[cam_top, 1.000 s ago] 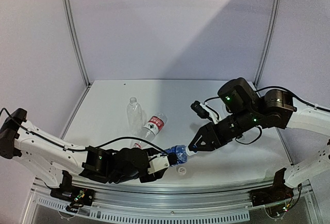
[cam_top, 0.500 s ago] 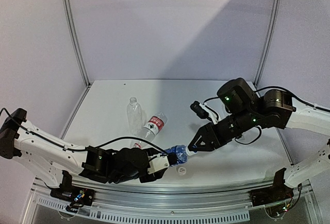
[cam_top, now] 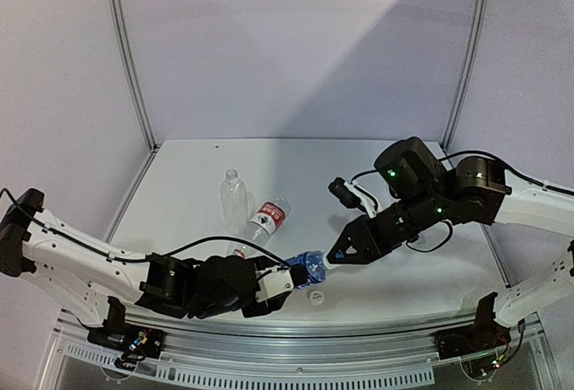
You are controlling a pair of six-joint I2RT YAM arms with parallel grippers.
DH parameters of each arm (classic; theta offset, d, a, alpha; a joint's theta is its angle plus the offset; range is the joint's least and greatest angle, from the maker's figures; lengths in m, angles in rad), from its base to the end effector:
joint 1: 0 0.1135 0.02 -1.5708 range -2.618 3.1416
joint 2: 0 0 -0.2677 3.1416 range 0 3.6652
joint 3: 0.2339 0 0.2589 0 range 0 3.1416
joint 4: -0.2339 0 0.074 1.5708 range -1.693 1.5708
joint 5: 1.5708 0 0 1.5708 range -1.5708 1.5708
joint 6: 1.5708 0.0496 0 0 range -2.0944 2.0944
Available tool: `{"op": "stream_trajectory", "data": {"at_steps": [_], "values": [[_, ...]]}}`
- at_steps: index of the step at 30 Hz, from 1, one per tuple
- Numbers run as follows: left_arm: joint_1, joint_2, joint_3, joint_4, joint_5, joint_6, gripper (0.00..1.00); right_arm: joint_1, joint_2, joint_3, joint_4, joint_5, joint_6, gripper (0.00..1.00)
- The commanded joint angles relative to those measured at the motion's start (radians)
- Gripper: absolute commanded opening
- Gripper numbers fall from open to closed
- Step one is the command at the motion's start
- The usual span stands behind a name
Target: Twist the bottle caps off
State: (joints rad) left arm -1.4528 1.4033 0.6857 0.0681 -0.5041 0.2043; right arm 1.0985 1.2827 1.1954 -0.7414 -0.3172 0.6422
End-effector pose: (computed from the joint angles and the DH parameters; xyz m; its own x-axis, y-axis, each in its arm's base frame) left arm 0.0589 -0.2932 0.1860 0.0975 0.6865 -0.7206 0.8215 0.3531 0.4476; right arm 0.1145 0.2581 0.3187 -0.8327 -0.3791 -0.4035 -0.5535 0.5889 0.5889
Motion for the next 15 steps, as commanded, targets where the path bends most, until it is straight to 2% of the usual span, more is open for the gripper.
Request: {"op": "stream_trajectory", "data": {"at_steps": [1, 4, 9, 12, 13, 15], "values": [[-0.014, -0.013, 0.011, -0.005, 0.016, -0.014, 0.57, -0.004, 0.007, -0.01, -0.002, -0.018, -0.032, 0.22], [-0.014, -0.012, 0.011, -0.006, 0.031, -0.014, 0.57, -0.004, 0.015, -0.006, -0.028, -0.001, -0.116, 0.09], [-0.013, -0.008, 0.012, -0.007, 0.08, -0.015, 0.57, -0.004, 0.042, 0.058, -0.118, 0.172, -0.373, 0.04], [-0.013, -0.001, 0.015, -0.006, 0.12, -0.016, 0.57, 0.0, 0.039, 0.094, -0.114, 0.291, -0.631, 0.0], [-0.013, 0.0, 0.015, -0.002, 0.129, -0.016, 0.57, 0.001, 0.034, 0.095, -0.095, 0.373, -0.713, 0.0], [-0.012, 0.0, 0.012, 0.002, 0.146, -0.016, 0.57, 0.01, 0.006, 0.052, 0.02, 0.452, -0.901, 0.0]]}}
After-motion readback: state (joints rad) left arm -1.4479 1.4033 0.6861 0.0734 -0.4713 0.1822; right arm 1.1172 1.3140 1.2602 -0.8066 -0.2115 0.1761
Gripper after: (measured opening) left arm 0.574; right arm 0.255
